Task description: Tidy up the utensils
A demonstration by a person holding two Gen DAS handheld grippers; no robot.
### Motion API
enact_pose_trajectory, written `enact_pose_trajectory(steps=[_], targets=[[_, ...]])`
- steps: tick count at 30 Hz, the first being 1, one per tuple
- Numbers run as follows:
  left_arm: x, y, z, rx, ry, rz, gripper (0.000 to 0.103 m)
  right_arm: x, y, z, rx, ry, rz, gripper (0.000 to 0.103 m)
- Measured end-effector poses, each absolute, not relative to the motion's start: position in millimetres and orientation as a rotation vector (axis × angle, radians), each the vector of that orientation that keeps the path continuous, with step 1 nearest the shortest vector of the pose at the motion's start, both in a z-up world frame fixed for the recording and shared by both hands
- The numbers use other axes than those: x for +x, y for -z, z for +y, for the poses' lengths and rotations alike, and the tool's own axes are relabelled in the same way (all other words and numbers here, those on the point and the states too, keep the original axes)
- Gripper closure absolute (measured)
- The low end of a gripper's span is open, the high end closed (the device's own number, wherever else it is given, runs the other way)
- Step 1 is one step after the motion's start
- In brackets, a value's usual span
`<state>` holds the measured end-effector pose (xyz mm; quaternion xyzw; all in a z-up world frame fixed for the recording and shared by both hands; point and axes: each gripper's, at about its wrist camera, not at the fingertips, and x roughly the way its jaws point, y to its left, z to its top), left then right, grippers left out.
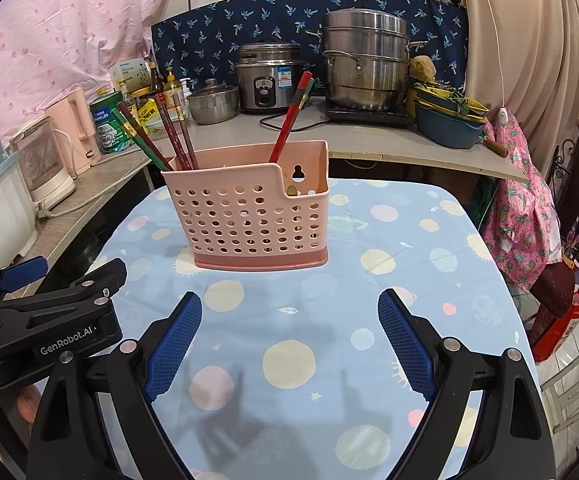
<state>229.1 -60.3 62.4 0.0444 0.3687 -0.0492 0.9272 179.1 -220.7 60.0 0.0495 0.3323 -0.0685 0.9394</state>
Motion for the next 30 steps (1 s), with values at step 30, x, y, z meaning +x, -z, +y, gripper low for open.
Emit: enact_pose_trajectory(steps=[30], targets=[[244.9, -57.2, -62.1, 0.100, 0.068, 0.774, 0.008, 196.6, -57.2, -221.1, 0.102, 0.122, 0.685, 0.017]])
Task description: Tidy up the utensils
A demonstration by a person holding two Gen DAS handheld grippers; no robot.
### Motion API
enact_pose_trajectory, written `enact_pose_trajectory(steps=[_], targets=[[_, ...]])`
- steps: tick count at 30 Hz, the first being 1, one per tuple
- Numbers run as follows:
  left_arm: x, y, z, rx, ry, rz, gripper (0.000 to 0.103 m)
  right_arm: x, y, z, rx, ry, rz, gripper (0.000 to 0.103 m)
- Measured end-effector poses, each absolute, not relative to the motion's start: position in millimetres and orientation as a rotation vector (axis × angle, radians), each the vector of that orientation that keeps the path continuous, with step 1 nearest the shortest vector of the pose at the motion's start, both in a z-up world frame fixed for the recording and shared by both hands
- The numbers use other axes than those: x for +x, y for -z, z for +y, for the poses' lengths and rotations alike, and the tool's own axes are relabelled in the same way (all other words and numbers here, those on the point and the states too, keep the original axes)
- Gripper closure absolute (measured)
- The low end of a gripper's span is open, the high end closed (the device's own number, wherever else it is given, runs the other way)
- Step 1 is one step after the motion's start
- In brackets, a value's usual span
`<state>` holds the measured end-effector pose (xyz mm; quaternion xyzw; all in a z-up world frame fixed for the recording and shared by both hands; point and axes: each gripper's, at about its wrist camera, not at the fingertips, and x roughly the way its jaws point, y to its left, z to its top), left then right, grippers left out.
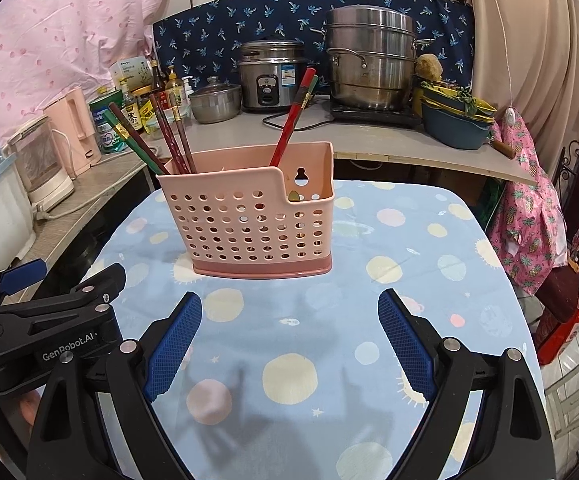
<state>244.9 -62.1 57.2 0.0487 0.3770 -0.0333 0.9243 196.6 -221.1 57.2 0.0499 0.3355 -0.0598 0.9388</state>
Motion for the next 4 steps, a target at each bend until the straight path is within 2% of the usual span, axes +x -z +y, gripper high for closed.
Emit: enact_pose_trajectory(steps=[4], targets=[[247.1, -53.7, -62.6, 0.101, 0.071, 0.787, 0.008, 199.8, -56.2, -222.6, 0.102, 0.121, 0.687, 0.017]])
